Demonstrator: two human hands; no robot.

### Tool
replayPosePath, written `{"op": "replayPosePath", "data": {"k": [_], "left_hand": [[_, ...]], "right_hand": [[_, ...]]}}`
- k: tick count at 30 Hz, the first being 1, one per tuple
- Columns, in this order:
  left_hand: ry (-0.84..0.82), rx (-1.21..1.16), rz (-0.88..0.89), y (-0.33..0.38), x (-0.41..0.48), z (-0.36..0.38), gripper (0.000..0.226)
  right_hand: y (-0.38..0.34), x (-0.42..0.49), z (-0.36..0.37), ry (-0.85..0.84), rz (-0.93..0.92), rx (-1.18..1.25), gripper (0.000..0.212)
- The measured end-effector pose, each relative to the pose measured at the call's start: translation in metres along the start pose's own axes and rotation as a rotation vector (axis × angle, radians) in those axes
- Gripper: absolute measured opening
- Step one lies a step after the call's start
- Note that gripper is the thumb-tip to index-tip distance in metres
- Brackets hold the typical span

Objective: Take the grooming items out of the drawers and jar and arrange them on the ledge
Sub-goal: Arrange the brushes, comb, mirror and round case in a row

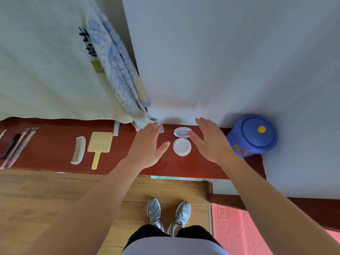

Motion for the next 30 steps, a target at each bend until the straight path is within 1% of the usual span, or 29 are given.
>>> {"op": "replayPosePath", "data": {"k": [5,11,15,19,26,30], "left_hand": [[0.002,0.063,0.004,0.004,-0.004,-0.019,0.062],[-0.041,0.090,-0.024,0.004,0.000,-0.033,0.055],[-0.051,0.082,-0.046,0.012,0.002,-0.043,0.056],[-0.065,0.088,-0.059,0.020,0.002,-0.048,0.057],[-0.044,0.122,-0.093,0.022,-0.004,-0.054,0.055],[-0.032,0.119,-0.129,0.015,-0.012,-0.059,0.055]], "right_hand": [[-0.003,-0.009,-0.009,0.008,-0.008,-0.102,0.070],[-0.004,-0.017,-0.020,0.003,-0.009,-0.159,0.064],[-0.004,-0.019,-0.030,0.009,-0.005,-0.140,0.060],[-0.008,-0.020,-0.033,0.021,-0.024,-0.211,0.056],[-0.004,-0.018,-0.035,-0.003,-0.018,-0.267,0.057],[-0.011,-0.012,-0.039,-0.006,-0.056,-0.284,0.057]]}}
Point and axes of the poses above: each hand's wrist, its own x-axis towards the middle knuckle, its own z-axis out of the palm, y = z × x, the point moved 6 cm from there along x, towards the middle knuckle
